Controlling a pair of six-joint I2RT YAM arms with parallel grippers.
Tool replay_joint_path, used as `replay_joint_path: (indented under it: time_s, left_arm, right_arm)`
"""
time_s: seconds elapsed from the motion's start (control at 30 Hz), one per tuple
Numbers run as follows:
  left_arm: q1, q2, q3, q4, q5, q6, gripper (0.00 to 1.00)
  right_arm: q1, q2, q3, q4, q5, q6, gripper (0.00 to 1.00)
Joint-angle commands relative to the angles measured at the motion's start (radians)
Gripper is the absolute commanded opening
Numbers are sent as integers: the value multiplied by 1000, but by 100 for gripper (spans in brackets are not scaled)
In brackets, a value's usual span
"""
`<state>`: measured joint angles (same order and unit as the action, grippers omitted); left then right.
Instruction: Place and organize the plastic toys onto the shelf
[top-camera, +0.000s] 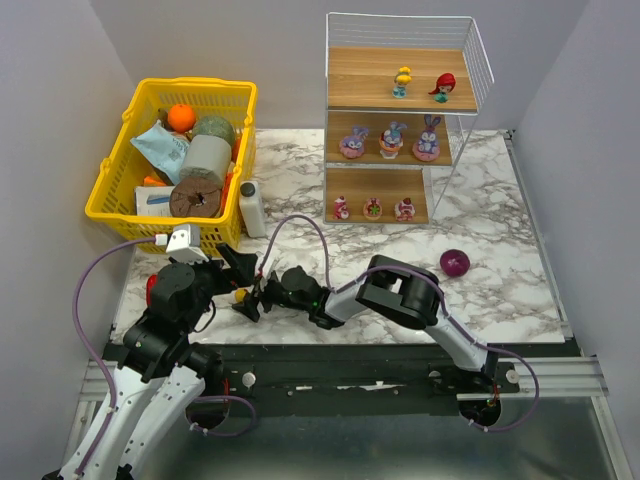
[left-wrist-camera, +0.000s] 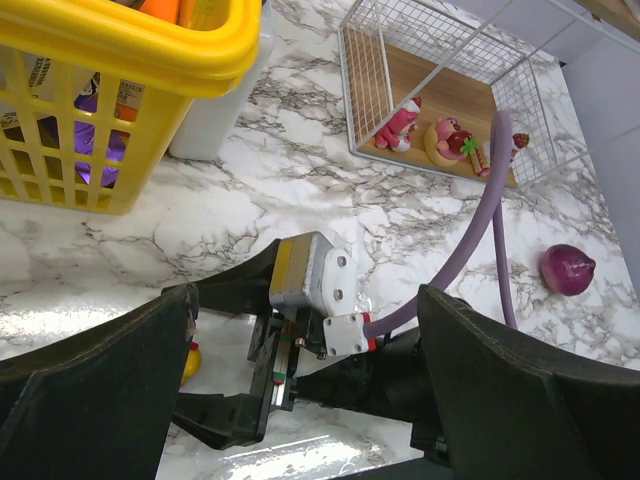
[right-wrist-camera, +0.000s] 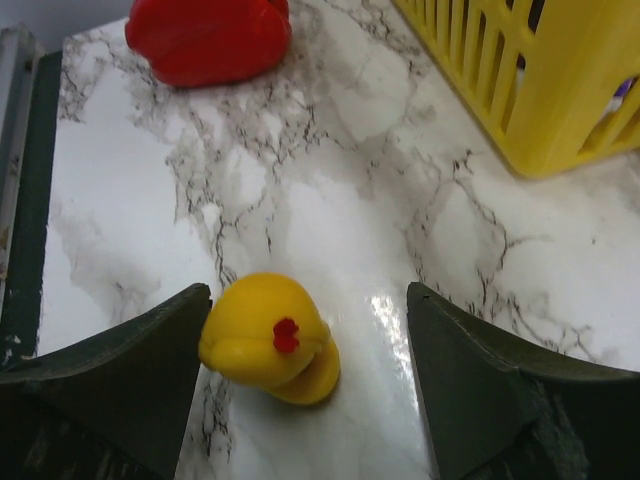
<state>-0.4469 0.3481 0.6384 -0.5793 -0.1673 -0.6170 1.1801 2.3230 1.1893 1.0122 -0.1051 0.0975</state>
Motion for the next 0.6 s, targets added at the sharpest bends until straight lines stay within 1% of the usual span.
replay_joint_path:
  time_s: [0.0,0.33,0.43,0.47,0.57]
  left_arm:
    - [1,0,-3,-8,-6,11,99]
    - [1,0,-5,-8,-8,10,99]
    - [1,0,-5,-8,-8,11,99]
    - [1,0,-3,-8,-8,11,99]
    - [1,-1,-3,-7,-9,11,99]
  right_arm:
    - [15,-14,-59,74,45,13,85]
    - [33,6,-19,58,62,41,75]
    - [36,7,-10,51,80,51,65]
    - [36,3,-7,42,85,56,57]
    - [38,-7,0,17,99,73,42]
